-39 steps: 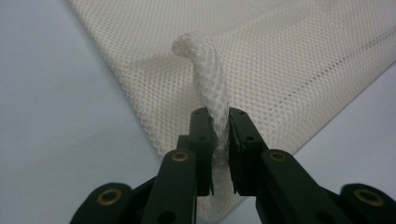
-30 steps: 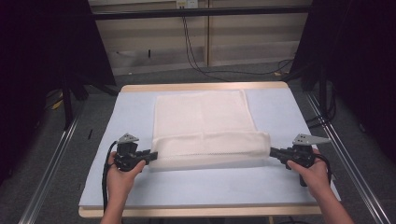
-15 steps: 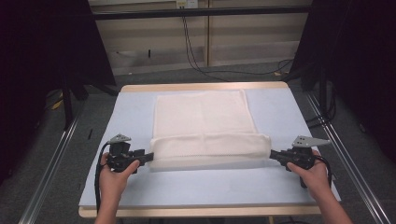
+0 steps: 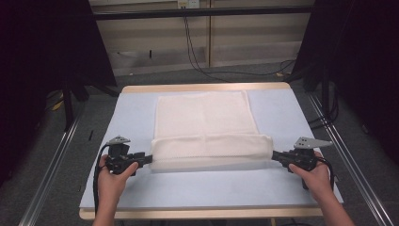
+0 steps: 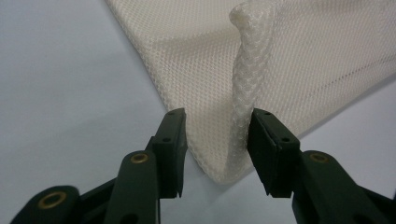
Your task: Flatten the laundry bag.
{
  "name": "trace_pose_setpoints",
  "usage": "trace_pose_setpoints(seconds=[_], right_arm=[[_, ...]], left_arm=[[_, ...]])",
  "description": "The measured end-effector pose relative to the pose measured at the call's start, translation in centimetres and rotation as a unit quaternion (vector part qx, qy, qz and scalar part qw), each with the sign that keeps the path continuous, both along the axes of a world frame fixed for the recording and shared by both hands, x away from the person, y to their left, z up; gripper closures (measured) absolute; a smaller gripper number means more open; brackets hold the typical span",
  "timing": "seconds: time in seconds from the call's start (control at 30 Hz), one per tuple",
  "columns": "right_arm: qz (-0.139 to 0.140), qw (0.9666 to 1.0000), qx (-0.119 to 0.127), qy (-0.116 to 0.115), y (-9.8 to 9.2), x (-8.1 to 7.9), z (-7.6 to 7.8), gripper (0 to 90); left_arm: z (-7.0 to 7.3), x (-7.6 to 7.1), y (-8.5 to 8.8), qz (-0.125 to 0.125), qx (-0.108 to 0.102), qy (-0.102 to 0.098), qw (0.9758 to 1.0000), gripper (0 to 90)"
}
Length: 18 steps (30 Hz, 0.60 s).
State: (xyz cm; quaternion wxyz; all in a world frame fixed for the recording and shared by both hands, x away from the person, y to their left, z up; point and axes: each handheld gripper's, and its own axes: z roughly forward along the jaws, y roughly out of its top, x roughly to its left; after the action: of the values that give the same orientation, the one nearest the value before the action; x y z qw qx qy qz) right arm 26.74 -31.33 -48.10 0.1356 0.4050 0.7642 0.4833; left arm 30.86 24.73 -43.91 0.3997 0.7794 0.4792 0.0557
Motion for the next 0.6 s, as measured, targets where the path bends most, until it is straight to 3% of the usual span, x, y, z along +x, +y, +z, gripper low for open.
trace_pose_setpoints(seconds=[0.2,0.27,0.33,0.4,0.6], right_arm=[[0.0,1.0,-0.004,-0.001,0.08,-0.07,-0.04,86.4],[-0.002,1.0,-0.005,-0.001,0.12,-0.07,-0.07,86.5],[-0.002,1.0,-0.005,0.0,0.14,-0.09,-0.06,86.6],[0.0,1.0,-0.008,0.0,0.12,-0.12,-0.07,86.4],[0.0,0.9999,-0.01,0.001,0.06,-0.19,-0.1,85.9]], left_arm=[[0.21,-0.07,0.73,0.019,-0.003,0.004,0.9998,58.5],[0.21,-0.1,0.85,0.023,0.006,0.002,0.9997,60.1],[0.15,-0.12,0.8,0.03,-0.001,0.006,0.9995,60.6],[0.05,-0.09,0.84,0.026,0.007,0.006,0.9996,60.6],[-0.17,0.0,0.71,0.03,0.002,0.009,0.9995,60.6]])
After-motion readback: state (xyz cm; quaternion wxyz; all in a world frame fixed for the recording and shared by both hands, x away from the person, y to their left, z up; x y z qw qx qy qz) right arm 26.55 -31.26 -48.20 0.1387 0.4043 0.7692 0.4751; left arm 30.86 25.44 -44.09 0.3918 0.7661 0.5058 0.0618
